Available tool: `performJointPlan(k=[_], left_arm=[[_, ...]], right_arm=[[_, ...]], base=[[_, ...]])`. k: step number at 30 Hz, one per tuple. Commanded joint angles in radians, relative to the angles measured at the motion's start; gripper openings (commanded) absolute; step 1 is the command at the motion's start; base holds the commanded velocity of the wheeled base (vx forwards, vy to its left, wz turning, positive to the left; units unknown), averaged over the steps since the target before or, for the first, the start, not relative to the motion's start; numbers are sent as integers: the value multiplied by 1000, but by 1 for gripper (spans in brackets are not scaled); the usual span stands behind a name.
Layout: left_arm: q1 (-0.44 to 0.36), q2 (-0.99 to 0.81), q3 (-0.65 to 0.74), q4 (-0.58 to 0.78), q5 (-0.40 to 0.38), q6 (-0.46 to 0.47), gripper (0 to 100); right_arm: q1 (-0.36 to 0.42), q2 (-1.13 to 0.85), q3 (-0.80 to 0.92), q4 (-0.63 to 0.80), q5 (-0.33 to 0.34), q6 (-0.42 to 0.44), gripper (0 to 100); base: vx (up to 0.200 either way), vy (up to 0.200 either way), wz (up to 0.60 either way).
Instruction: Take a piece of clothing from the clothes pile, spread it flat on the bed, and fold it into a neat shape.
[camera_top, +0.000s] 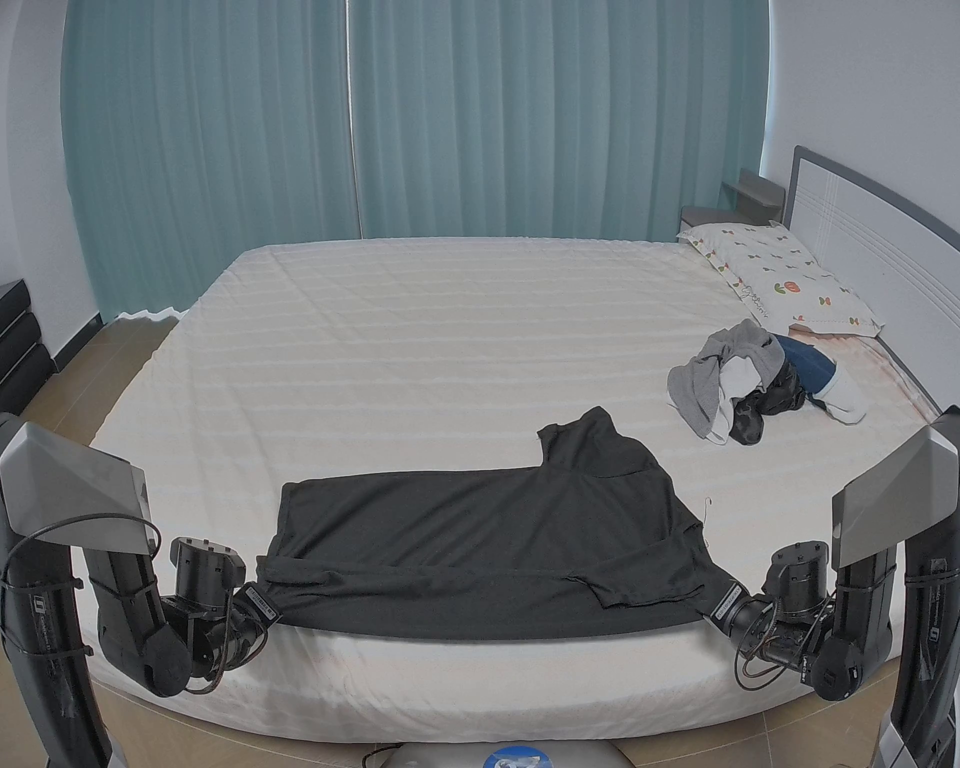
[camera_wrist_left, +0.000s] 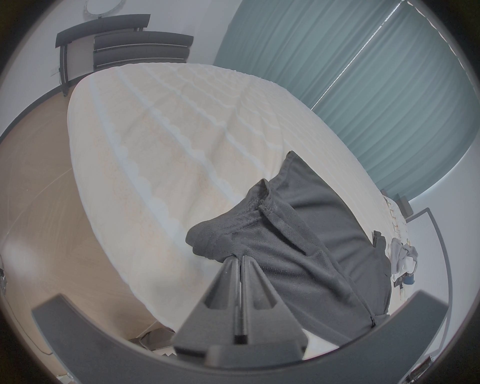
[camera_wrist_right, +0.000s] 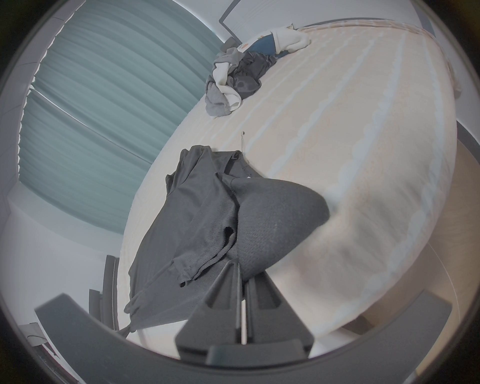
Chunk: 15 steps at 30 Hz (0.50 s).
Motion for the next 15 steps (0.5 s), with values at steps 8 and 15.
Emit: performJointPlan(k=[8,15], left_arm=[[14,-8,70,-1,-1,105,0],[31,3,116,2,-1,211,0]], right_arm=[[11,-27,86,-12,22,-64,0],[34,-20,136,-10,64,-110,0]], base=[[0,0,0],[0,0,0]])
